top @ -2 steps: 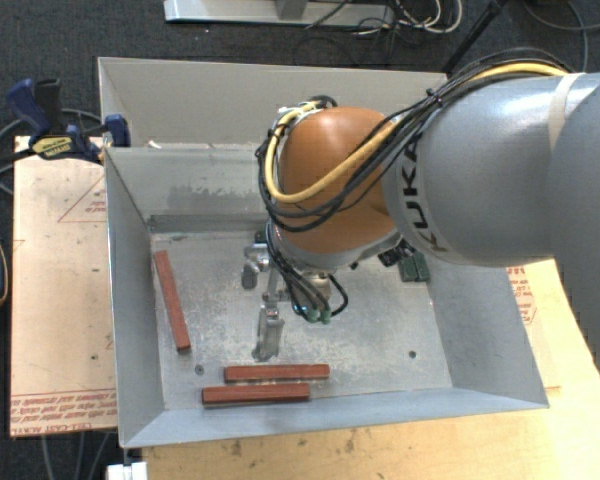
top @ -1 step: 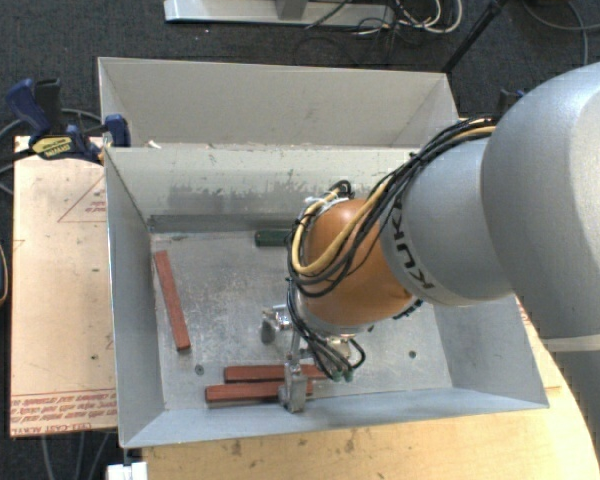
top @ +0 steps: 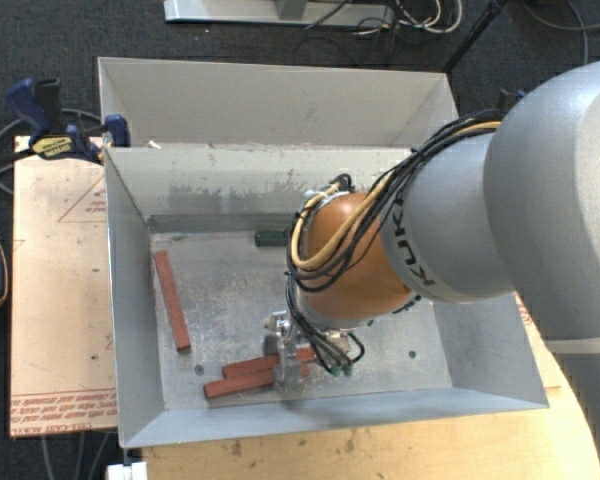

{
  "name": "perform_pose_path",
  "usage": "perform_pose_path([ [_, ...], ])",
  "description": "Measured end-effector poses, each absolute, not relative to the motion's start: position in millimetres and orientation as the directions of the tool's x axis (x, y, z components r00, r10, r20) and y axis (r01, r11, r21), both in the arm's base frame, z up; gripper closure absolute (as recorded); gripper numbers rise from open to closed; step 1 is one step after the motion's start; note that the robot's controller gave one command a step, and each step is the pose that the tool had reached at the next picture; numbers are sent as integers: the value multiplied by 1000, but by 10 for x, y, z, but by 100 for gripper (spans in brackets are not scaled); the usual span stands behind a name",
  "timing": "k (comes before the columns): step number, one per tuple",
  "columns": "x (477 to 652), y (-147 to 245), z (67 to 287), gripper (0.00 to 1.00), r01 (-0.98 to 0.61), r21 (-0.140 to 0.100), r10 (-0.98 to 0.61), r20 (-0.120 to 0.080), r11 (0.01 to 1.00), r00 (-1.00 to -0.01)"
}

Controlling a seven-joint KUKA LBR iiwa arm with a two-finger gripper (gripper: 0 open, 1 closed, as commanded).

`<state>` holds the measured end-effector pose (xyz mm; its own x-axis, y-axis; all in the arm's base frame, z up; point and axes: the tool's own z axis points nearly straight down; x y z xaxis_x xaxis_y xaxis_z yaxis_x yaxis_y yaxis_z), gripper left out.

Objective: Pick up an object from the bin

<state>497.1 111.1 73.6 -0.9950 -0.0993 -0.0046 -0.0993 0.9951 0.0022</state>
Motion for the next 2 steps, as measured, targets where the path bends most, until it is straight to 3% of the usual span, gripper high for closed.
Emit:
perform_pose_path([
  [1,4992,1216,2078,100,-209,1,-209,-10,978,-978],
  [2,4978,1207,2032,0,-208,1,-208,-2,978,-978],
])
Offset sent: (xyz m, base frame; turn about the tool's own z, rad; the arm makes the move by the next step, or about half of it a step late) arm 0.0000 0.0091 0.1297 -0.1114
